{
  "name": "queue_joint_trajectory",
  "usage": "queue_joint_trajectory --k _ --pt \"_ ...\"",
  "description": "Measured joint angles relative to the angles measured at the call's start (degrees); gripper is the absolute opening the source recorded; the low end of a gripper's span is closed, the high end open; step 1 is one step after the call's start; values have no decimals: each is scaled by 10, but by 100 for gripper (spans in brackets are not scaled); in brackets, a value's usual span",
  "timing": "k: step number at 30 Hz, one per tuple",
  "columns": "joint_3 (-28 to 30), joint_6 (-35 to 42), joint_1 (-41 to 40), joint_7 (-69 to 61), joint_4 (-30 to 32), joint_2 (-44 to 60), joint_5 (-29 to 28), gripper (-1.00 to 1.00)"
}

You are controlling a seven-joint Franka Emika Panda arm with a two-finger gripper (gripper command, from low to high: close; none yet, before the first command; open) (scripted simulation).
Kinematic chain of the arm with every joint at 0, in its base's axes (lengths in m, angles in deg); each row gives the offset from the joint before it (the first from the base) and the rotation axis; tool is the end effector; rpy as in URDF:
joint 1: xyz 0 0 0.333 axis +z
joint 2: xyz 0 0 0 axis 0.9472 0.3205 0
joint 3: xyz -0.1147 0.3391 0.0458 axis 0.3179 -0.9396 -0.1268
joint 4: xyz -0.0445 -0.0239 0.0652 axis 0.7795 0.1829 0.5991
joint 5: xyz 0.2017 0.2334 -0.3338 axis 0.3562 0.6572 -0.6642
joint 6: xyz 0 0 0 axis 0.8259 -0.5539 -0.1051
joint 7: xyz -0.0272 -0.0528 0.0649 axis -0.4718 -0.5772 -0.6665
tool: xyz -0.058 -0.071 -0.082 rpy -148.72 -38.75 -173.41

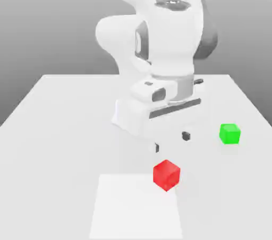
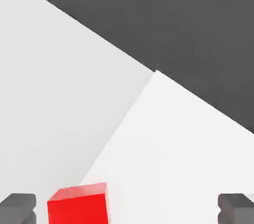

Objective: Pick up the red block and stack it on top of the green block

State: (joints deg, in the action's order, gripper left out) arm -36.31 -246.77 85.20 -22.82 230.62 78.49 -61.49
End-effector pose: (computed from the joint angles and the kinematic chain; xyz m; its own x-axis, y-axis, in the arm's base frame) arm 0.3593 0.0835 0.1817 0.9959 -0.0871 0.0255 -0.0869 -0.9962 -0.0087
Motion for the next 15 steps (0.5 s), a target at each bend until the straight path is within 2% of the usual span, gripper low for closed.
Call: queue_joint_trajectory --k 6,7,15 --pt "-5 -115 2 -14 -8 138 7 0" --pt "-6 -125 1 -14 -9 150 7 -100" --pt "-6 -112 0 -12 -7 135 4 -100"
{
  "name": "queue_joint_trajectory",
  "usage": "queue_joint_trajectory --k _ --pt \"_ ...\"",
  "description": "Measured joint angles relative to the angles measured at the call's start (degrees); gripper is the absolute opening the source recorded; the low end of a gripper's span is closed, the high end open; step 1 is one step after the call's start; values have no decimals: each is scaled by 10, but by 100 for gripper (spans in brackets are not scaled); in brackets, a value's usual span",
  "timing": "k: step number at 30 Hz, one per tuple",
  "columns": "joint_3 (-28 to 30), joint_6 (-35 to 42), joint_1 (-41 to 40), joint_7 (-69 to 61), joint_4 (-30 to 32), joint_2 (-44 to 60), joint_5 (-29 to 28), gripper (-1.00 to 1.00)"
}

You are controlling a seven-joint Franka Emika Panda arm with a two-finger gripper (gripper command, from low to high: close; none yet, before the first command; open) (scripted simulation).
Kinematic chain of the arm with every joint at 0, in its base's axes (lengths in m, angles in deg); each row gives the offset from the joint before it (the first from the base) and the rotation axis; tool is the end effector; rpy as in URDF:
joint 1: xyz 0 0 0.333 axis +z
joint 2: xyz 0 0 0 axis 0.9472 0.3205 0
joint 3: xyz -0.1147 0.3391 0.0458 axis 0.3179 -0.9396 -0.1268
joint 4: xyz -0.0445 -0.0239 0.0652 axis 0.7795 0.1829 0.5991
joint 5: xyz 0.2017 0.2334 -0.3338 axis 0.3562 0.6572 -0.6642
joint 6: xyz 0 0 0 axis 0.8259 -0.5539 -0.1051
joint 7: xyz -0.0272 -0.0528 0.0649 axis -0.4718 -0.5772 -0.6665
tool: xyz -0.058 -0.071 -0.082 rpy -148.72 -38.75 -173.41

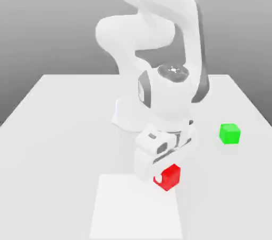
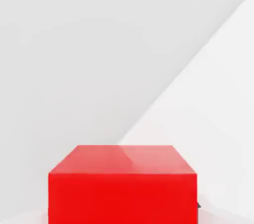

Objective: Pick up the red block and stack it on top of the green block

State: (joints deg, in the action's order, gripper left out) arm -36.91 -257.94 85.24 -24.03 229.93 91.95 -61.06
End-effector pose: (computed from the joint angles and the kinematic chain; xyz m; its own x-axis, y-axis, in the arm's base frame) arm 0.3460 0.0837 0.1169 0.9981 -0.0621 -0.0009 -0.0621 -0.9981 0.0004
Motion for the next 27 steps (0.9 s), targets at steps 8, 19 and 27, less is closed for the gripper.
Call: queue_joint_trajectory --k 8,19,27 --pt "-13 125 28 -4 20 -145 5 -100" --pt "-175 195 293 -82 25 -225 98 -100" --pt "-235 127 348 -59 24 -155 60 -100"
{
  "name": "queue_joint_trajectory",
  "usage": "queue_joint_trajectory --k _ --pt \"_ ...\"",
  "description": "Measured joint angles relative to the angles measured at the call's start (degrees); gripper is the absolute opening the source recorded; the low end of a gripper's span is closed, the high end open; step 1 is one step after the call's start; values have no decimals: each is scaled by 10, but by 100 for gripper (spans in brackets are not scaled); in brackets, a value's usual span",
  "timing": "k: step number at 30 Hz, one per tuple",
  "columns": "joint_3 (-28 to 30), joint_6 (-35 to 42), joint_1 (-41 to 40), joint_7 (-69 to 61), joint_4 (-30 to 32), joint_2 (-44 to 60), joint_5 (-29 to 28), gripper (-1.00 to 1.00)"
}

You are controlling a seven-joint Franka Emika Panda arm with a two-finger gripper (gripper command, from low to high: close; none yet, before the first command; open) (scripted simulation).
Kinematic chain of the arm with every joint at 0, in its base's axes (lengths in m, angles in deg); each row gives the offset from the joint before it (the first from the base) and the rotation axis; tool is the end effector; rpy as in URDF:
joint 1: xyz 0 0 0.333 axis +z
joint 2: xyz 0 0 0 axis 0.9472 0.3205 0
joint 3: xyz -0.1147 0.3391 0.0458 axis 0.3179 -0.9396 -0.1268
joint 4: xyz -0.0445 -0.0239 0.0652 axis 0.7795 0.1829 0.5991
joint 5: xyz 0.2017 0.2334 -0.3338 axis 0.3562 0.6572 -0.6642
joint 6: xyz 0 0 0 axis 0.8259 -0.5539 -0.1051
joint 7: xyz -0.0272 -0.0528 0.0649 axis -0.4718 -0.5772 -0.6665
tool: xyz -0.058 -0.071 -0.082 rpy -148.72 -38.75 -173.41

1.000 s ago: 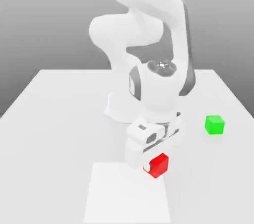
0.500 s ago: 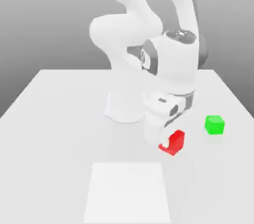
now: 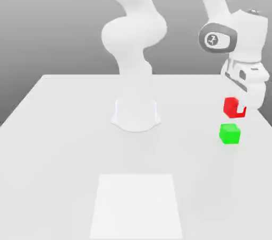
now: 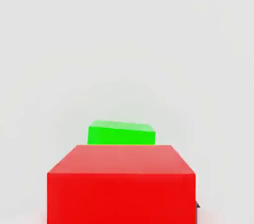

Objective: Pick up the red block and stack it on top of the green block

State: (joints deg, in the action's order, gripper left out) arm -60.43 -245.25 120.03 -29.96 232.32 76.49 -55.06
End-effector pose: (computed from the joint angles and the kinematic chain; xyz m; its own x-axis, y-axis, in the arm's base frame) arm 0.1210 0.3329 0.1798 0.5753 0.8179 0.0010 0.8179 -0.5753 0.0077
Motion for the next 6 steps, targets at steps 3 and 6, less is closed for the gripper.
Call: queue_joint_trajectory --k 3,6 --pt "10 -57 -10 52 -1 62 -76 -100" --pt "14 -68 -12 64 -1 74 -92 100"
